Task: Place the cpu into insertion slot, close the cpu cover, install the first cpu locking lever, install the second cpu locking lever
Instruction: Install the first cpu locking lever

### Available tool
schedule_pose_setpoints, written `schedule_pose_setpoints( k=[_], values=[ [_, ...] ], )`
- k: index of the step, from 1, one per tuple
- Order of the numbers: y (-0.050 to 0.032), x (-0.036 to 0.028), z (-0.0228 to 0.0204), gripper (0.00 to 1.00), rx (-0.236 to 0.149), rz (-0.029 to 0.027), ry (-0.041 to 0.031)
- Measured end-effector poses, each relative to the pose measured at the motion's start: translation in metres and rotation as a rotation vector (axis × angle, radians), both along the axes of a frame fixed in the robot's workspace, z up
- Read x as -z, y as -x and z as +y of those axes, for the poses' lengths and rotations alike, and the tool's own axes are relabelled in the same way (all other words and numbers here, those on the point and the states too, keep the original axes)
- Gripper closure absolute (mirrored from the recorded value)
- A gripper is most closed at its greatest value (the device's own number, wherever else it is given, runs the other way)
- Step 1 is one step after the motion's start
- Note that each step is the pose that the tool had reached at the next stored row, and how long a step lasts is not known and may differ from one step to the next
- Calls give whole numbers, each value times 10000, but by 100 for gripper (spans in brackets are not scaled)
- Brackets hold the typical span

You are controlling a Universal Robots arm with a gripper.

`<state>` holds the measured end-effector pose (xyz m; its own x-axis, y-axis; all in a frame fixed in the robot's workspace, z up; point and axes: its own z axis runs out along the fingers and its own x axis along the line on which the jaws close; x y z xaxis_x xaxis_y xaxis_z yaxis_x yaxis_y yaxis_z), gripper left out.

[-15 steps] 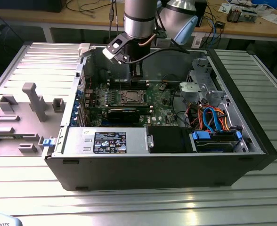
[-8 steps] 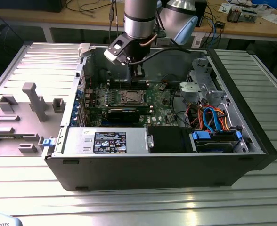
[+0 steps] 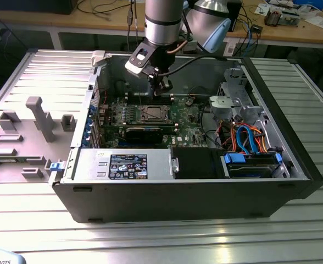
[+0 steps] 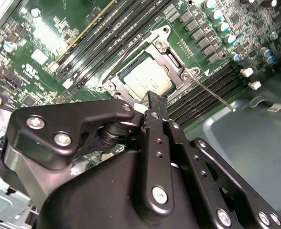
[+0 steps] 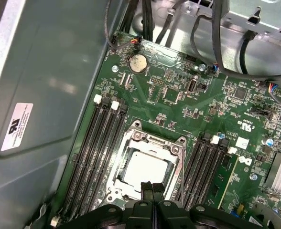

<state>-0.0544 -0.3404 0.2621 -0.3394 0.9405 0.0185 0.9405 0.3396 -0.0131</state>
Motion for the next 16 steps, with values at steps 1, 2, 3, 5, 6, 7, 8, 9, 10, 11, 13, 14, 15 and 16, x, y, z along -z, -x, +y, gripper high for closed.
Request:
schedule_pose_setpoints(
  k=[1, 2, 3, 5, 6, 7, 8, 9, 10, 11, 13, 14, 15, 16],
  values=[
    [0, 0, 0, 89, -1, 0, 1],
    [0, 0, 0, 89, -1, 0, 1],
    [0, 0, 0, 89, -1, 0, 0],
    [0, 0, 0, 89, -2, 0, 1],
    [0, 0, 0, 89, -13, 0, 0],
    [0, 0, 0, 89, -67, 1, 1],
    [0, 0, 0, 89, -362, -1, 0],
    [0, 0, 0, 89, -546, 0, 0],
    [0, 0, 0, 89, -792, 0, 0],
    [0, 0, 0, 89, -1147, 0, 1],
    [0, 0, 0, 89, -1888, 0, 0],
    [0, 0, 0, 89, -2220, 0, 0],
    [0, 0, 0, 89, -2536, 0, 1],
    [1, 0, 0, 89, -2856, 0, 1]
  ],
)
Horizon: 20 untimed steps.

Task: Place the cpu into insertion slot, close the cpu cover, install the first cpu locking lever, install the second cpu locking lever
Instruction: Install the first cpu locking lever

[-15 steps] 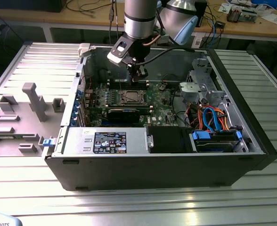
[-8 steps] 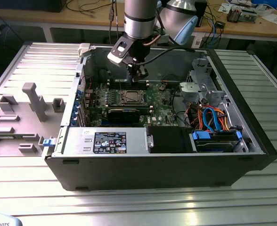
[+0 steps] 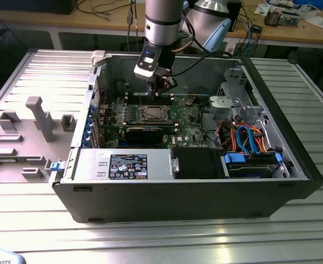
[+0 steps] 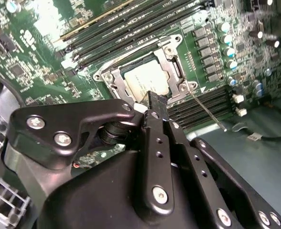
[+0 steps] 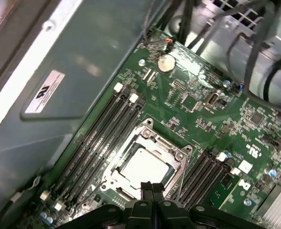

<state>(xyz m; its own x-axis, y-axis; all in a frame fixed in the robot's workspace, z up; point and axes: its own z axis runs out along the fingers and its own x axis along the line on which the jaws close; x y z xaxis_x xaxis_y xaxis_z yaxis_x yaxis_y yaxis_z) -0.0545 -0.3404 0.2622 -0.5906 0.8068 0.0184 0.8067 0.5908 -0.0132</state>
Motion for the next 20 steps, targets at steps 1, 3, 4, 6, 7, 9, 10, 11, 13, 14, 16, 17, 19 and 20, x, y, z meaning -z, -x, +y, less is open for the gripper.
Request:
schedule_pose_setpoints(
  k=[1, 3, 4, 6, 7, 9, 10, 11, 13, 14, 16, 17, 19, 20],
  values=[
    [0, 0, 0, 89, -290, -1, -1],
    [0, 0, 0, 89, -659, 0, 0],
    [0, 0, 0, 89, -773, -1, 0],
    [0, 0, 0, 89, -1172, 0, 0],
    [0, 0, 0, 89, -1304, 0, 0],
    [0, 0, 0, 89, -1721, 0, 0],
    [0, 0, 0, 89, -1896, 0, 0],
    [0, 0, 0, 89, -2080, 0, 0],
    [0, 0, 0, 89, -2462, 0, 0],
    [0, 0, 0, 89, -2789, 0, 0],
    [0, 0, 0, 89, -3121, -2, 0],
    [0, 0, 0, 89, -3253, -1, 0],
    [0, 0, 0, 89, -3645, -2, 0],
    [0, 0, 0, 89, -3836, -1, 0]
  ],
)
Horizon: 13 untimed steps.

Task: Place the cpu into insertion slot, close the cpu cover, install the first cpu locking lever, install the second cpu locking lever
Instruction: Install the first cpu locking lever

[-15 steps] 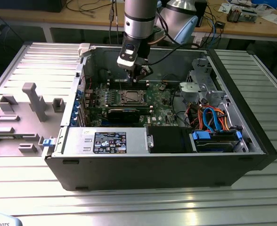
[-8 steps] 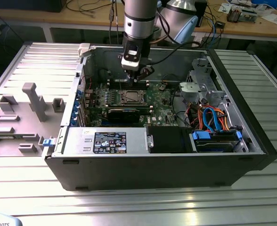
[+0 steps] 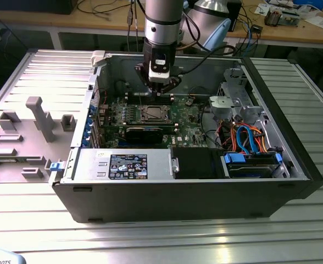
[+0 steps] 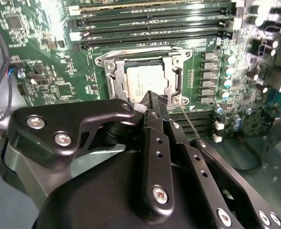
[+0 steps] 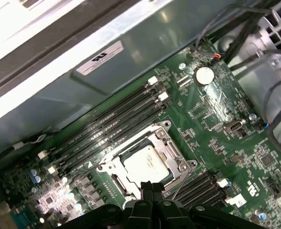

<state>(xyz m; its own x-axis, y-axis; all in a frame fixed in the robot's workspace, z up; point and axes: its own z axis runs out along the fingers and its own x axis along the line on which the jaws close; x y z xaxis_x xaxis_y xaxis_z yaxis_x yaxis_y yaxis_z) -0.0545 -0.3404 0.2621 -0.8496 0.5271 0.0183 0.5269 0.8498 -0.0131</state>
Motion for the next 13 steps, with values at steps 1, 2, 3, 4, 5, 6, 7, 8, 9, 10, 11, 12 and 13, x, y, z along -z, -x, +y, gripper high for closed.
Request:
schedule_pose_setpoints(
  k=[1, 2, 3, 4, 5, 6, 7, 8, 9, 10, 11, 12, 13],
  values=[
    [0, 0, 0, 89, -343, 0, 0],
    [0, 0, 0, 89, -643, 0, 0],
    [0, 0, 0, 89, -907, 0, 0],
    [0, 0, 0, 89, -954, -1, 1],
    [0, 0, -1, 89, -961, -1, 1],
    [0, 0, -1, 89, -961, -1, 1],
    [0, 0, -1, 89, -962, -1, 0],
    [0, 0, -1, 89, -963, -1, 0],
    [0, 0, -1, 89, -964, -1, 0],
    [0, 0, -1, 89, -964, -2, -1],
    [0, 0, -2, 89, -964, -26, -39],
    [0, 0, -2, 89, -964, -87, -94],
    [1, 0, -3, 89, -965, -156, -135]
  ],
)
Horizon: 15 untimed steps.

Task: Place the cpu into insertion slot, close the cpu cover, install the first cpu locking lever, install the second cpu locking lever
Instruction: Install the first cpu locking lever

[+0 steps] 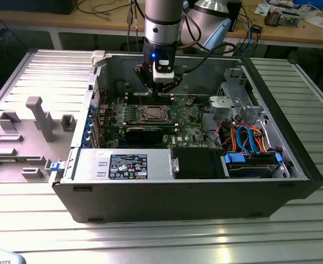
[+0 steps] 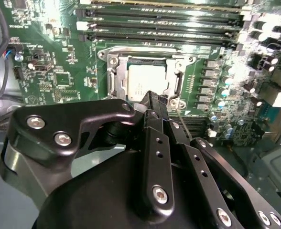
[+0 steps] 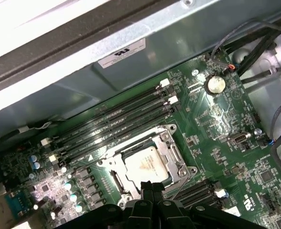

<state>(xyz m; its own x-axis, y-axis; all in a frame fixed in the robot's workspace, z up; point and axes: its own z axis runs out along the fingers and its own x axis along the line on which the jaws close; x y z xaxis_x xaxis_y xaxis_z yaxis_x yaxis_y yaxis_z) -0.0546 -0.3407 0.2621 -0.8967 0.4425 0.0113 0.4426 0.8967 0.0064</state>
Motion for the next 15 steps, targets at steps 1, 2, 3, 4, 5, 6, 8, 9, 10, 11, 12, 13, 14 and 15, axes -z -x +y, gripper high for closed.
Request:
schedule_pose_setpoints(
  k=[1, 2, 3, 4, 5, 6, 8, 9, 10, 11, 12, 13, 14, 15],
  values=[
    [1, 0, 0, 89, -9, -77, -31],
    [0, 0, 0, 89, -133, -108, -35],
    [1, 1, 0, 89, -406, -110, -38],
    [1, 1, 0, 89, -590, -109, -38],
    [1, 1, -1, 89, -847, -108, -38],
    [1, 2, -1, 89, -1059, -107, -39],
    [1, 5, 0, 89, -1555, -129, -43],
    [2, 6, 0, 89, -1599, -154, -42],
    [4, 6, 0, 89, -1622, -182, -40],
    [4, 5, 0, 89, -1628, -192, -39],
    [5, 4, 0, 89, -1629, -191, -37],
    [5, 5, 0, 89, -1628, -191, -37],
    [6, 5, 0, 89, -1627, -191, -37],
    [6, 5, 0, 89, -1627, -192, -37]
  ],
)
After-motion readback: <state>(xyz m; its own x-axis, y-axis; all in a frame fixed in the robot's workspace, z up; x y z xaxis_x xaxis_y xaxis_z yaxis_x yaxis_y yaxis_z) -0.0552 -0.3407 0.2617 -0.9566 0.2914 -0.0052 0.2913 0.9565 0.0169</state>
